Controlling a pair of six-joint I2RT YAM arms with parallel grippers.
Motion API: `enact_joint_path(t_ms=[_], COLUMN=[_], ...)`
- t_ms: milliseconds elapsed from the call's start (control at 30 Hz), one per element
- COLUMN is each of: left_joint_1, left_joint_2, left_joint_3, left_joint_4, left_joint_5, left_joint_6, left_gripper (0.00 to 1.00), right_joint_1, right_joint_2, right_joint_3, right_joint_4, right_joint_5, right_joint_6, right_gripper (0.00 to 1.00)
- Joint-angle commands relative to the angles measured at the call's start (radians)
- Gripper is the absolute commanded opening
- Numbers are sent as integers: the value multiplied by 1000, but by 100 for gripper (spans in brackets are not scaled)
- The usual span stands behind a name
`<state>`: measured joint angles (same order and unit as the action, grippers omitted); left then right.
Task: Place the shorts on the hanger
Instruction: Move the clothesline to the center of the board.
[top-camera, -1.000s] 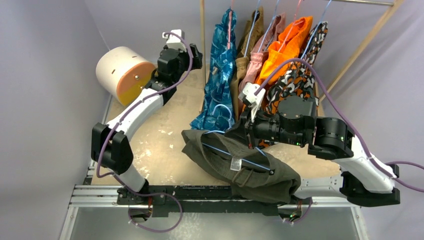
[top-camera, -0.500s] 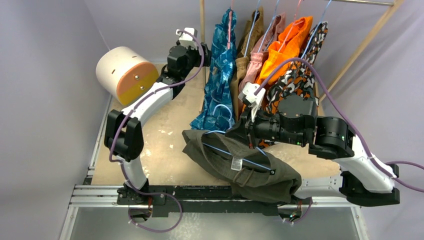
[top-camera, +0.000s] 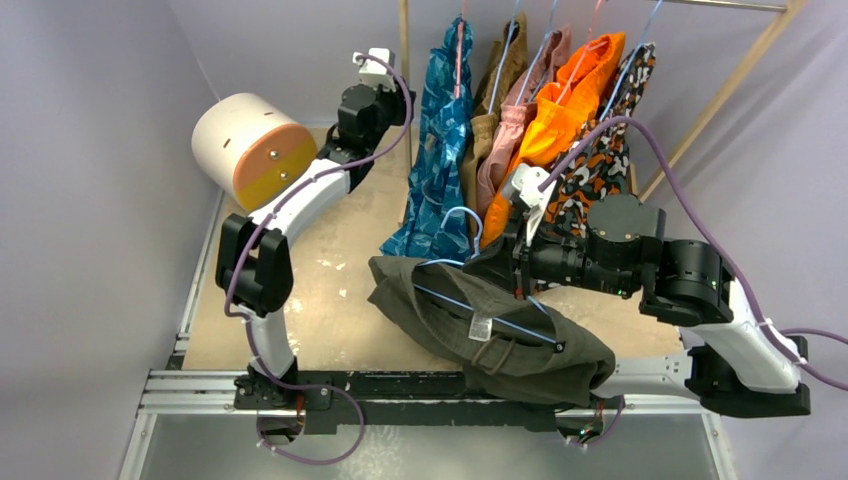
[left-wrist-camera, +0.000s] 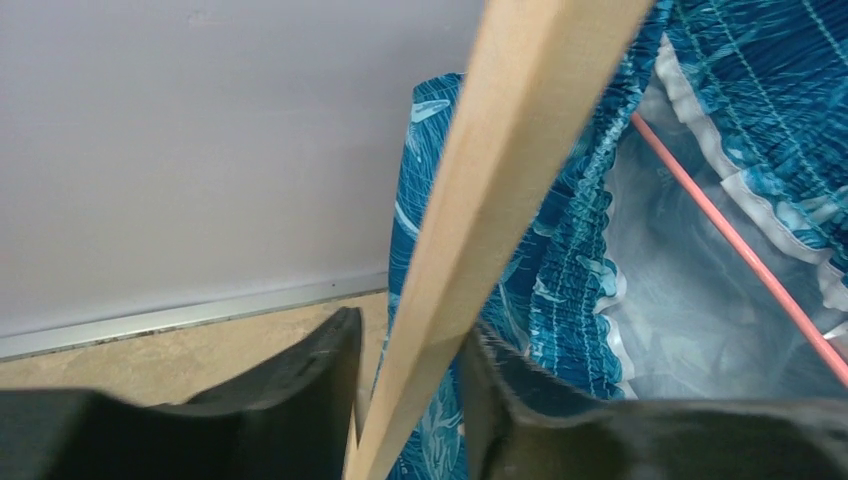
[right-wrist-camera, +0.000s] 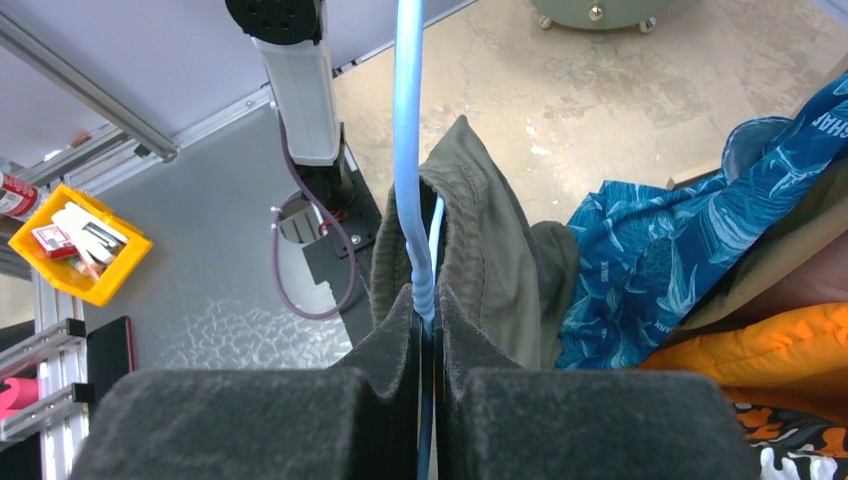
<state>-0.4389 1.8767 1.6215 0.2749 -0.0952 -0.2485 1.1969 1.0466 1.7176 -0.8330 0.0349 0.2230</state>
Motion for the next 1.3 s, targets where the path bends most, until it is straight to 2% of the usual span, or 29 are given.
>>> enact_joint_path(t_ms=[0, 133, 367, 933, 1267], left_joint_1=[-6, -7, -8, -17, -44], left_joint_2=[-3, -30, -99, -324, -510], left_joint_3=[63, 39, 1, -152, -301], left_joint_4=[48, 52, 51, -115, -244], left_joint_5=[-24, -62, -95, -309, -478], left_joint_6=[9, 5, 18, -35, -155], left_gripper=[33, 17, 0, 0, 0], right_joint_1=[1, 2, 1, 1, 1], right_joint_2=[-18, -22, -44, -7, 5], right_joint_3=[43, 58, 37, 65, 63], right_joint_4=[58, 51, 80, 90, 66], right_joint_5=[2, 12, 18, 70, 33], right_joint_6=[-4, -5, -3, 4, -10], right_gripper=[0, 0, 0, 0, 0])
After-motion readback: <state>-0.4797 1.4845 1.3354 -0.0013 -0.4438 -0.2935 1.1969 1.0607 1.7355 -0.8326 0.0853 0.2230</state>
